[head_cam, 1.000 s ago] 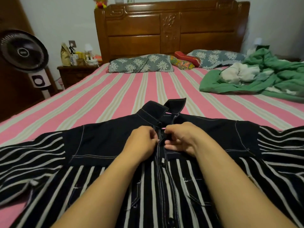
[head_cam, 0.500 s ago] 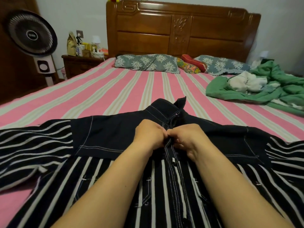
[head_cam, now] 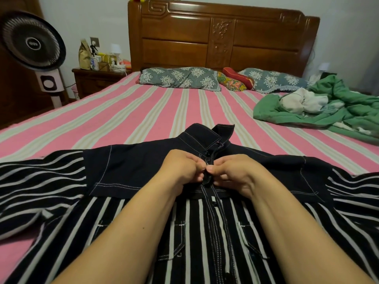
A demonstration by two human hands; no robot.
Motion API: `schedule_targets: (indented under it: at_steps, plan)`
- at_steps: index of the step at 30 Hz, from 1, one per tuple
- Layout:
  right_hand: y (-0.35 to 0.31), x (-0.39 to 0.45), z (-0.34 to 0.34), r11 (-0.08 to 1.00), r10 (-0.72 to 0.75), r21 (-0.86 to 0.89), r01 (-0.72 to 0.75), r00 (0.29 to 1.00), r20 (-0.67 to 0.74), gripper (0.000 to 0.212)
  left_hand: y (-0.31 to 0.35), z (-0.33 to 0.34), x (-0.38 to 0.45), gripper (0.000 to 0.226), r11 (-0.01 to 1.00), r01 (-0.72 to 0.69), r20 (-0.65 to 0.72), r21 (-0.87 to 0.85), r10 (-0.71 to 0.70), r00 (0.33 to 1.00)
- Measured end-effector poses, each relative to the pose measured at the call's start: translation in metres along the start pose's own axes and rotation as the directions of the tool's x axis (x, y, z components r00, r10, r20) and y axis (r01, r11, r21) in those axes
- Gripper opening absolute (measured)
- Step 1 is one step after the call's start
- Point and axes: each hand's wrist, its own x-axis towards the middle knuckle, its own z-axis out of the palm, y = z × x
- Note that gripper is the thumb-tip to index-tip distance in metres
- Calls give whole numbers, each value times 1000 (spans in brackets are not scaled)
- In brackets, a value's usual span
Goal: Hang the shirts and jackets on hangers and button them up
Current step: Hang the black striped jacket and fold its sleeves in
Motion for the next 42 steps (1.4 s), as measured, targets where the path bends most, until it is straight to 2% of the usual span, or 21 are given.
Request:
schedule_targets:
  at_steps: [3, 6, 11, 16, 21, 24, 28, 32, 36, 38, 39, 42]
  plan:
    - [1, 1, -2, 999, -10, -36, 12, 999, 33, 22, 1, 0, -2, 29, 999, -4, -9, 31, 4, 1000]
    - [3, 1, -3, 1000, -9, 5, 8, 999, 53, 15, 0, 0, 0, 27, 999, -11, -19, 52, 12, 1000]
    - [1, -4, -9, 1000, -12, 18, 9, 989, 149, 18, -3, -1, 3, 17, 986, -77, -90, 151, 92, 992]
    - [-2, -6, -7, 1000, -13, -9, 15, 988, 157, 19, 1, -2, 3, 14, 988, -49, -92, 144, 62, 994]
    - [-12, -15, -12, 999, -3, -30, 12, 961, 277, 27, 1, 1, -1, 25, 989, -62, -63, 131, 71, 996]
    - [-11, -13, -10, 997, 4, -74, 14, 970, 242, 29, -3, 1, 1, 14, 999, -49, -94, -14, 48, 994]
    - [-10, -12, -9, 997, -20, -76, 31, 988, 152, 32, -6, 3, 3, 14, 994, -59, -123, -94, 47, 991]
    - [-8, -10, -6, 994, -48, -99, 56, 996, 77, 29, -8, 4, 3, 17, 991, -52, -140, -125, 34, 990]
    - [-4, -9, -2, 978, -122, -166, 129, 991, 52, 18, -10, 8, 6, 18, 995, -83, -174, -61, 71, 982]
    - [-1, -7, 1, 929, -223, -296, 221, 974, 27, 14, -11, 9, 6, 18, 995, -95, -187, -15, 90, 978]
    - [0, -5, 3, 868, -303, -410, 282, 953, 15, 14, -11, 9, 7, 16, 995, -100, -190, 1, 99, 977]
    - [1, -2, 5, 606, -512, -687, 401, 857, 48, 18, -10, 8, 6, 15, 993, -117, -194, 15, 118, 974]
